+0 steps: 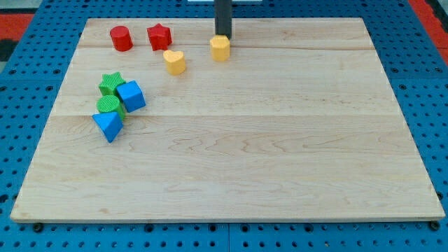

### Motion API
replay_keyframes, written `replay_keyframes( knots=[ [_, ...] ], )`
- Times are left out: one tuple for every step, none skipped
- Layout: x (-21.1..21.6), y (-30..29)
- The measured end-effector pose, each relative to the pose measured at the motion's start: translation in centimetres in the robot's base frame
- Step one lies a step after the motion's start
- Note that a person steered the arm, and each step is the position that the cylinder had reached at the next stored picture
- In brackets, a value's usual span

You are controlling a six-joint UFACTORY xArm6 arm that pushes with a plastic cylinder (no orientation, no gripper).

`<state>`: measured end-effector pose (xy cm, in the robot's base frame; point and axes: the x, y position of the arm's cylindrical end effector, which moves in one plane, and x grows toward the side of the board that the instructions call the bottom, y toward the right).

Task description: Move the yellow heart left to the yellow hexagon

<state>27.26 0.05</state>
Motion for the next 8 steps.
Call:
replay_keyframes(
  knots=[
    [2.9, -2.9],
    [3.1, -1.8],
    [-1.0, 1.1],
    [-3.6, 0.3],
    [-3.6, -3.6],
    [-4.2, -8.0],
    [-3.2, -10.8],
    [-2.1, -10.5]
  ],
)
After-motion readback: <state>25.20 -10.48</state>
